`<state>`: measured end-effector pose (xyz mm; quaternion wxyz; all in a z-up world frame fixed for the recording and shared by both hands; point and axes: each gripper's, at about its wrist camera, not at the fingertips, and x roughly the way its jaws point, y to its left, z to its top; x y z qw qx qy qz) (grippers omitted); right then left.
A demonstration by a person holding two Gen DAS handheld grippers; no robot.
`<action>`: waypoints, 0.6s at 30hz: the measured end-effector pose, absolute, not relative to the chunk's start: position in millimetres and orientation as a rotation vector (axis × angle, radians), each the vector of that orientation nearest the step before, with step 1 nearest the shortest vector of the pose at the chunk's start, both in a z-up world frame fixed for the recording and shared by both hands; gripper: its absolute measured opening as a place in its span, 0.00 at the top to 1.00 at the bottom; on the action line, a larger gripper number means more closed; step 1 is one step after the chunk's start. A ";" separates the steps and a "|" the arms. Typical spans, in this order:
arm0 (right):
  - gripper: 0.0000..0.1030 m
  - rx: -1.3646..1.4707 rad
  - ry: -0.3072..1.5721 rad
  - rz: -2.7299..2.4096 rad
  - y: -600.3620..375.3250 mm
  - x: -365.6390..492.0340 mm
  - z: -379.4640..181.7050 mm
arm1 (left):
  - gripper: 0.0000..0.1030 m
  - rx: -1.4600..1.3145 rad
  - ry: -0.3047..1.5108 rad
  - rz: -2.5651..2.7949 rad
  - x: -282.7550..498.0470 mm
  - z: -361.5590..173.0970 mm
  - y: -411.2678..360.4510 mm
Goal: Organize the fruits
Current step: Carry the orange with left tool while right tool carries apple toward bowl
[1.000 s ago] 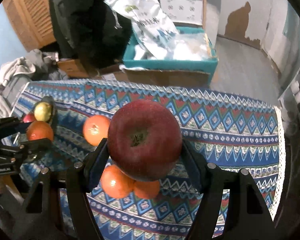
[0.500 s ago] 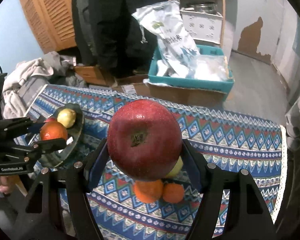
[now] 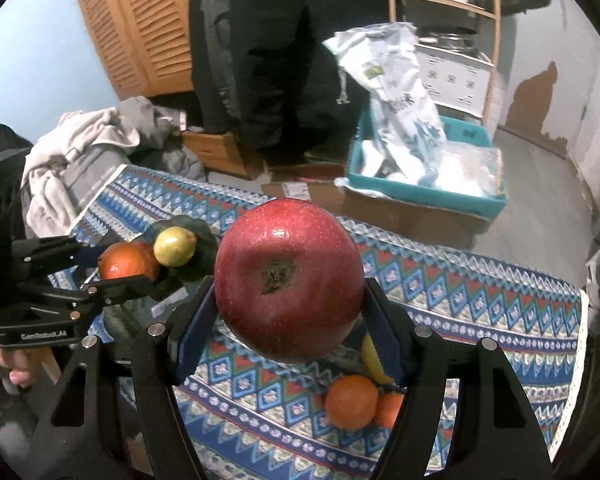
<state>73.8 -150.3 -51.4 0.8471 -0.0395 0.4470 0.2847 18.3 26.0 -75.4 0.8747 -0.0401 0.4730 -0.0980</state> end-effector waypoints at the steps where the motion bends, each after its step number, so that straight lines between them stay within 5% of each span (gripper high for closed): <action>1: 0.31 -0.087 0.943 0.606 -146.0 73.7 -51.0 | 0.53 -0.091 0.988 -0.198 17.4 -75.7 31.1; 18: 0.31 -0.139 0.955 0.707 -72.8 77.1 -47.9 | 0.53 -0.164 0.983 -0.095 0.9 -78.9 93.7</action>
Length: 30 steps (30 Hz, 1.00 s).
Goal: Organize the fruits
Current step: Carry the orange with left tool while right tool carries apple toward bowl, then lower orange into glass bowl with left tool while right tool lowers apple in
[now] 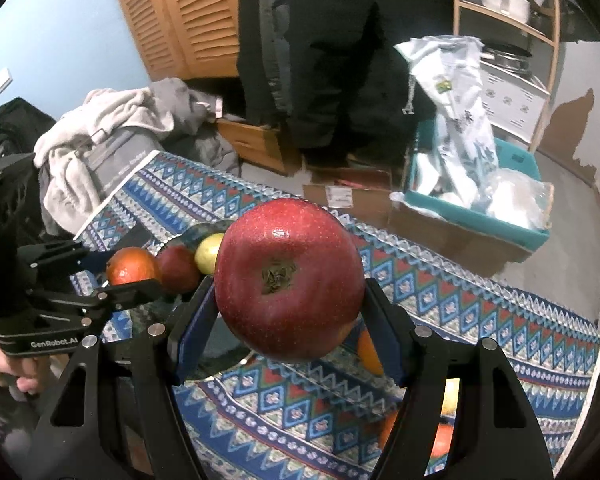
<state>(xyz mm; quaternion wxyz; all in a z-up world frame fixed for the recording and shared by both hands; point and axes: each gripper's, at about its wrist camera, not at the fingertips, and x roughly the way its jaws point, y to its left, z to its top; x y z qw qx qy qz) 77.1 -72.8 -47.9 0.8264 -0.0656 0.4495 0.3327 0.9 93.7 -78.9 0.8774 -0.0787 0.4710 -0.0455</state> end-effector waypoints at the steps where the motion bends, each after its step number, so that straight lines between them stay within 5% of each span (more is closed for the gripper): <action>1: 0.31 -0.141 0.956 0.711 -69.1 77.5 -47.8 | 0.53 -0.169 0.982 -0.090 -0.1 -79.0 97.3; 30: 0.31 -0.260 1.152 0.811 28.4 80.3 -132.3 | 0.53 -0.213 1.152 0.040 -6.7 -158.0 152.6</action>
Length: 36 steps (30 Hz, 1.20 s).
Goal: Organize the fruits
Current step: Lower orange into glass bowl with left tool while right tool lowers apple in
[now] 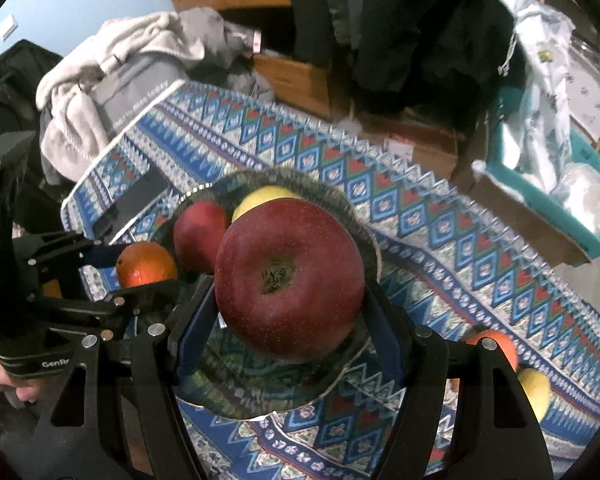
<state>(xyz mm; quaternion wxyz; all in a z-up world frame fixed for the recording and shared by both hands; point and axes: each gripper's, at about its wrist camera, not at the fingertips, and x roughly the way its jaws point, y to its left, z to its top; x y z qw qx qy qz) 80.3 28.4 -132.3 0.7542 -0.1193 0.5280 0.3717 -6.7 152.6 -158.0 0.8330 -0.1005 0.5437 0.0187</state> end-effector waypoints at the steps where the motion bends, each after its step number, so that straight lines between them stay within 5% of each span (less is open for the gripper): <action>1: 0.31 -0.264 1.162 0.810 29.9 80.0 -137.3 | 0.53 -0.209 1.160 0.043 -6.6 -161.7 152.9; 24: 0.31 -0.390 1.276 0.813 43.6 61.9 -192.0 | 0.53 -0.211 1.339 0.069 -5.5 -222.1 148.4; 36: 0.30 -0.373 1.260 0.822 43.4 63.1 -189.9 | 0.34 -0.202 1.359 0.112 -7.0 -226.7 152.7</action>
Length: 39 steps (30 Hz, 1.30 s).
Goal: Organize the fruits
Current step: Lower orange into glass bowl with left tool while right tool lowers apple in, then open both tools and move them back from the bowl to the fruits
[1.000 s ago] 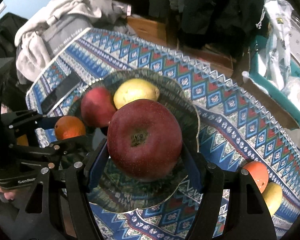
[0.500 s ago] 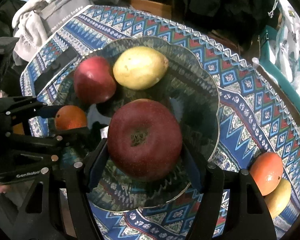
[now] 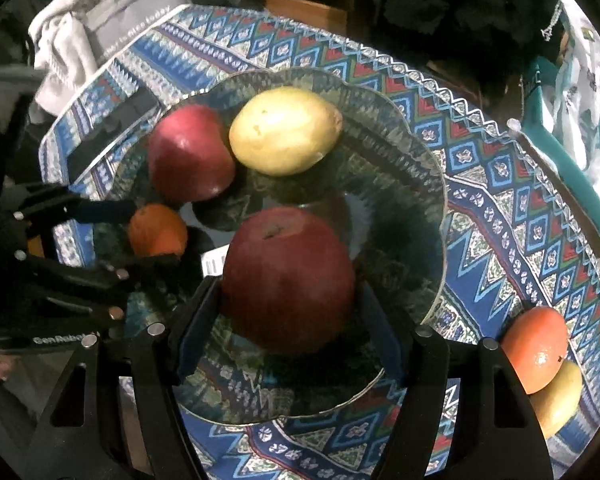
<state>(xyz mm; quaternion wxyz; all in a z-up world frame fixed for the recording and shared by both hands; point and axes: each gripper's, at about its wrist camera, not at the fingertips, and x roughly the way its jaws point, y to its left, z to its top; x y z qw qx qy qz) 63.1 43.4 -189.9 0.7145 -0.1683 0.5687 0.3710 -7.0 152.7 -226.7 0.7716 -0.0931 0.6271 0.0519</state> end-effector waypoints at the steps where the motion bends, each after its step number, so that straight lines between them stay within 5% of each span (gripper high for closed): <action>1: 0.30 -0.369 1.256 0.817 41.7 64.5 -187.9 | 0.34 -0.196 1.359 0.114 -7.0 -225.9 152.1; 39: 0.20 -0.072 0.898 0.648 -100.0 58.1 -25.3 | 0.24 -0.109 1.056 -0.045 -1.9 -84.2 60.5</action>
